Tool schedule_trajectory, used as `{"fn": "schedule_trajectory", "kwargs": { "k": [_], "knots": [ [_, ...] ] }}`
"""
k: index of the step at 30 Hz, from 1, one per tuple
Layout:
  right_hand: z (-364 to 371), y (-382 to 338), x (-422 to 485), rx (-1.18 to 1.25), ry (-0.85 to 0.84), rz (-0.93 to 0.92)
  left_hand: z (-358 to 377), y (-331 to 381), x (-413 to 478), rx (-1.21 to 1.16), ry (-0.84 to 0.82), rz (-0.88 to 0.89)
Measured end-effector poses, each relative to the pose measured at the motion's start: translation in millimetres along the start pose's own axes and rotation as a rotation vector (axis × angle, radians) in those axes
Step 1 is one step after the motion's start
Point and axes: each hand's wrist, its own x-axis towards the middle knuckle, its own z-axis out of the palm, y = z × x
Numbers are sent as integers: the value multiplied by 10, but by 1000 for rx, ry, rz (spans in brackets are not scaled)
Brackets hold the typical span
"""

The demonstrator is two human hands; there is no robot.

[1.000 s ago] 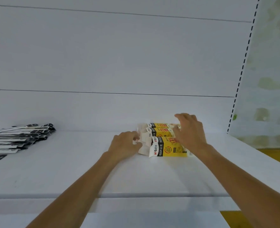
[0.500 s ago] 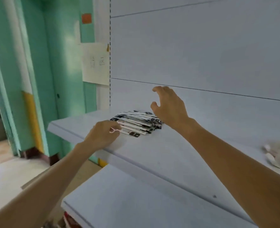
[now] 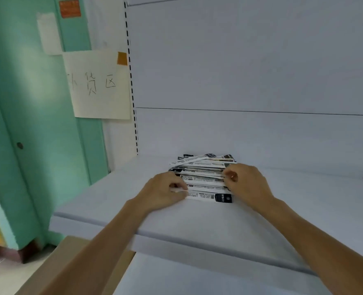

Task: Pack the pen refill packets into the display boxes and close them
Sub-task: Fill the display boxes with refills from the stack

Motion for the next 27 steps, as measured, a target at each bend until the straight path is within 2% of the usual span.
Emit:
{"fn": "schedule_trajectory", "kwargs": {
  "k": [7, 10, 12, 15, 17, 19, 23, 27],
  "knots": [
    [192, 42, -100, -165, -5, -12, 20, -29, -30, 107, 23, 59],
    [181, 48, -100, -201, 109, -44, 7, -11, -64, 204, 134, 52],
    [158, 32, -114, -192, 216, -77, -23, 5, -92, 180, 237, 39],
    [81, -12, -166, -209, 299, -65, -50, 10, -125, -6, 348, -7],
    [25, -27, -184, -226, 299, 6, -67, -11, -95, -210, 408, -59],
    [-21, -20, -172, -268, 271, 65, -84, -25, -55, -313, 426, -126],
    [-56, -25, -154, -243, 215, 49, -101, 27, 21, -444, 310, -218],
    [-89, -176, -84, 20, 276, 20, -59, 144, 146, -677, 192, -306]
  ]
}}
